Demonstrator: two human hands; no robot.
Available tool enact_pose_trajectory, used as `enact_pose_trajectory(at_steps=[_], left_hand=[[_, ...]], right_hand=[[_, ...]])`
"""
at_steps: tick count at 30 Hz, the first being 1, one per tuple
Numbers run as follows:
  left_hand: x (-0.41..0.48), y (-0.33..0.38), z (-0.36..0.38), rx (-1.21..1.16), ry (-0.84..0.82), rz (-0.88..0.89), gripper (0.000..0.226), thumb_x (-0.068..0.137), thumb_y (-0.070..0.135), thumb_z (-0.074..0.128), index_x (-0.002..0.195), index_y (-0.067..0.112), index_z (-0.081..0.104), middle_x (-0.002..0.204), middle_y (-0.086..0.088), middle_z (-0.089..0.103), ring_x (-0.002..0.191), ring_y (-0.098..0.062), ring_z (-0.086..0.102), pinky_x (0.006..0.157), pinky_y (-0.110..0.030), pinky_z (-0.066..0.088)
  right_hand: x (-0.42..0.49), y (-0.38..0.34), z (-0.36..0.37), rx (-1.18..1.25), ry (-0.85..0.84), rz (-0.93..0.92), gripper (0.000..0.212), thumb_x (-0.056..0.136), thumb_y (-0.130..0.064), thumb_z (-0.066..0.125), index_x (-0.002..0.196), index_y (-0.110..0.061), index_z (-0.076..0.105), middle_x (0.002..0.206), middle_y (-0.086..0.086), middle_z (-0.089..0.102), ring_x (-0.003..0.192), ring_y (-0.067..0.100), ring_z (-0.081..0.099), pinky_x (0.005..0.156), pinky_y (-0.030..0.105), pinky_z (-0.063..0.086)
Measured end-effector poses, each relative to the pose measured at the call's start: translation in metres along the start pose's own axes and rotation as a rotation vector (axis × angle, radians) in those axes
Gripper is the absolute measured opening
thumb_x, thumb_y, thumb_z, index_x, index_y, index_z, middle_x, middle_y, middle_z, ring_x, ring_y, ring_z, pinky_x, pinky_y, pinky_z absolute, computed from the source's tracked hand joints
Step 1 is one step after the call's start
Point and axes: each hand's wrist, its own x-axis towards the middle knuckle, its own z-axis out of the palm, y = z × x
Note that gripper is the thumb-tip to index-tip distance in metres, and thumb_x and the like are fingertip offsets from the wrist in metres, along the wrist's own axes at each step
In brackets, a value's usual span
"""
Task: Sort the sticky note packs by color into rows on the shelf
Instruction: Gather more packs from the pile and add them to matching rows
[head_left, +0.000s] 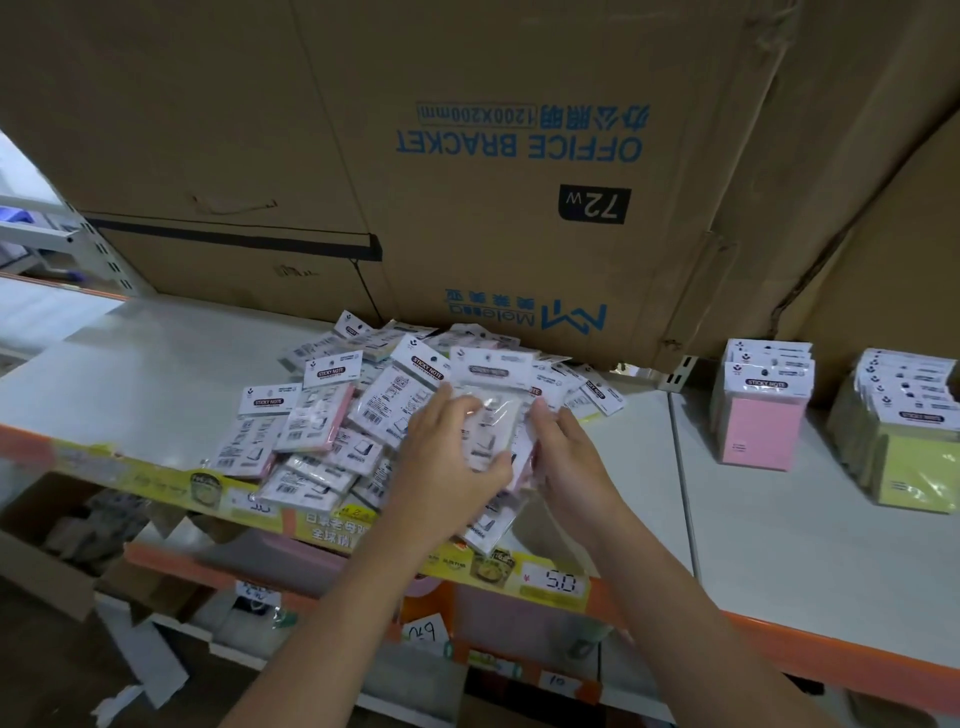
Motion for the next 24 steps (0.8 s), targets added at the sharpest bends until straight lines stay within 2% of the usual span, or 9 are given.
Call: enact_pose_trajectory(at_steps=[3,4,6,8,10,13,16,19,24], left_hand=[[-0.001,-0.003,0.008,-0.007,-0.044,0.013,0.059,0.09,0.047,0.062,0.143,0.029,0.046,0.163,0.004,0.02,0.148,-0.014,0.018,0.119,-0.042,0.027],[-0.001,-0.006,0.008,-0.017,-0.074,0.03,0.057,0.093,0.05,0.057,0.145,0.031,0.045,0.164,0.007,0.018,0.149,-0.012,0.017,0.12,-0.04,0.025],[0.003,-0.013,0.003,-0.019,-0.092,0.075,0.049,0.098,0.048,0.049,0.143,0.03,0.048,0.162,0.009,0.021,0.148,-0.012,0.02,0.117,-0.027,0.025],[0.011,-0.024,-0.006,0.126,0.019,0.099,0.043,0.098,0.042,0.051,0.138,0.025,0.055,0.159,0.001,0.031,0.146,-0.018,0.026,0.115,-0.028,0.024],[0.024,-0.035,-0.017,0.382,0.109,0.066,0.05,0.096,0.043,0.056,0.139,0.018,0.053,0.155,-0.012,0.036,0.145,-0.03,0.027,0.117,-0.045,0.026],[0.038,-0.049,-0.026,0.581,0.017,-0.087,0.073,0.091,0.053,0.06,0.146,0.01,0.039,0.154,-0.022,0.03,0.144,-0.038,0.024,0.112,-0.051,0.029],[0.046,-0.053,-0.026,0.631,-0.042,-0.18,0.086,0.086,0.056,0.066,0.149,0.011,0.029,0.153,-0.025,0.029,0.14,-0.041,0.029,0.108,-0.051,0.032],[0.052,-0.051,-0.027,0.647,-0.038,-0.204,0.088,0.084,0.057,0.067,0.148,0.011,0.027,0.139,-0.022,0.046,0.128,-0.042,0.04,0.099,-0.05,0.039],[0.051,-0.037,-0.033,0.484,0.078,-0.179,0.084,0.08,0.056,0.069,0.143,0.012,0.036,0.131,-0.019,0.052,0.122,-0.04,0.044,0.094,-0.049,0.041]], right_hand=[[-0.002,-0.003,0.001,0.035,-0.054,-0.004,0.055,0.089,-0.065,0.052,0.12,-0.02,0.047,0.083,0.001,0.065,0.076,0.005,0.065,0.063,0.023,0.051],[-0.002,-0.003,0.0,0.031,-0.058,0.02,0.063,0.089,-0.061,0.058,0.135,-0.021,0.041,0.105,0.011,0.066,0.089,0.008,0.067,0.065,0.024,0.054],[0.0,-0.001,0.001,-0.006,-0.031,0.032,0.059,0.088,-0.05,0.067,0.131,-0.015,0.046,0.117,0.011,0.066,0.1,0.015,0.069,0.072,0.034,0.06],[0.002,0.001,0.002,-0.003,0.022,0.031,0.039,0.09,-0.041,0.068,0.119,-0.018,0.055,0.109,0.004,0.071,0.093,0.017,0.071,0.076,0.04,0.06],[0.003,0.005,0.0,0.066,0.045,0.06,0.029,0.092,-0.035,0.066,0.116,-0.021,0.058,0.106,0.005,0.074,0.096,0.027,0.072,0.088,0.051,0.057],[0.0,0.01,-0.004,0.091,0.069,0.094,0.026,0.092,-0.034,0.066,0.114,-0.021,0.059,0.106,0.009,0.075,0.105,0.041,0.066,0.096,0.06,0.05],[-0.003,0.013,-0.009,0.146,0.061,0.116,0.028,0.093,-0.03,0.065,0.116,-0.016,0.058,0.105,0.008,0.076,0.101,0.035,0.07,0.097,0.058,0.051],[-0.005,0.013,-0.014,0.198,0.053,0.122,0.033,0.094,-0.025,0.065,0.122,-0.011,0.055,0.106,0.008,0.076,0.098,0.028,0.073,0.096,0.054,0.053],[-0.007,0.014,-0.019,0.262,0.041,0.123,0.033,0.092,-0.025,0.067,0.121,-0.013,0.056,0.113,0.012,0.073,0.107,0.034,0.069,0.099,0.061,0.048]])
